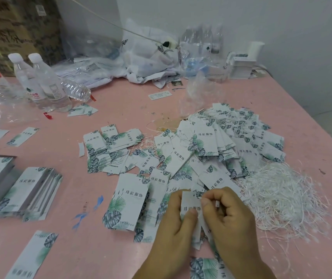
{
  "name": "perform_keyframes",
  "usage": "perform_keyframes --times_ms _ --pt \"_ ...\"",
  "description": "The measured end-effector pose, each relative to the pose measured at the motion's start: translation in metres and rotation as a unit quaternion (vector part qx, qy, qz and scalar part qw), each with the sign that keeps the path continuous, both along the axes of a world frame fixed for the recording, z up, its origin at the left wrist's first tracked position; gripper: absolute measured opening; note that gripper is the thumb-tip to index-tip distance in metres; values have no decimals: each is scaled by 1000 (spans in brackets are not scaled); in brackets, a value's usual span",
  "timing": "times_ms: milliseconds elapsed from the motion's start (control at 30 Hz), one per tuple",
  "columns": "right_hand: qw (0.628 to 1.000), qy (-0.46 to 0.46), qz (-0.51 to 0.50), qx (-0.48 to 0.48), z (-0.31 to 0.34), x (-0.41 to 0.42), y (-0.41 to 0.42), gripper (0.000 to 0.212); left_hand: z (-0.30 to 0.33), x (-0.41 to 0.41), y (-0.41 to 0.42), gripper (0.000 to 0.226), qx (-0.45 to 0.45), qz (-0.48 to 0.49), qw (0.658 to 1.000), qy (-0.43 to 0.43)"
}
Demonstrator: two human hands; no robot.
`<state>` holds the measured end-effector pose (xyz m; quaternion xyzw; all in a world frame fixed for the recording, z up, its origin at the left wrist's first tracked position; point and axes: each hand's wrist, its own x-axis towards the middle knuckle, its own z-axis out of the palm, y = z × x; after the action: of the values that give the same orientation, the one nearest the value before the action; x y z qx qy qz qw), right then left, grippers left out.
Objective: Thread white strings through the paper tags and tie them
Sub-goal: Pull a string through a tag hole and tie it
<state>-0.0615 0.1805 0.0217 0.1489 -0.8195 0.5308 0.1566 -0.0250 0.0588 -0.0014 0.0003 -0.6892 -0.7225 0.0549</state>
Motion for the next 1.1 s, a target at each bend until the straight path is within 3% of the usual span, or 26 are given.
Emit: perform_keyframes --times_ms 167,500,633,800,1000,1100 --pt "999 15 -18 42 -2 -2 -2 8 -4 0 3 21 -33 -16 999 30" --pt "996 33 -29 83 -2 -2 -1 1 -7 0 3 36 -33 -27 999 26" --pt "999 33 -15 38 0 -2 1 6 -6 -4 2 43 71 11 997 29" --pt "999 36 -3 16 1 2 -1 14 -7 -10 -9 59 220 -1 973 -64" --pt "1000 20 4 -14 -2 0 0 9 -2 -13 -11 46 338 -54 937 -73" --pt "1000 15 4 -22 -2 0 2 12 2 -12 -11 42 350 -61 933 -61"
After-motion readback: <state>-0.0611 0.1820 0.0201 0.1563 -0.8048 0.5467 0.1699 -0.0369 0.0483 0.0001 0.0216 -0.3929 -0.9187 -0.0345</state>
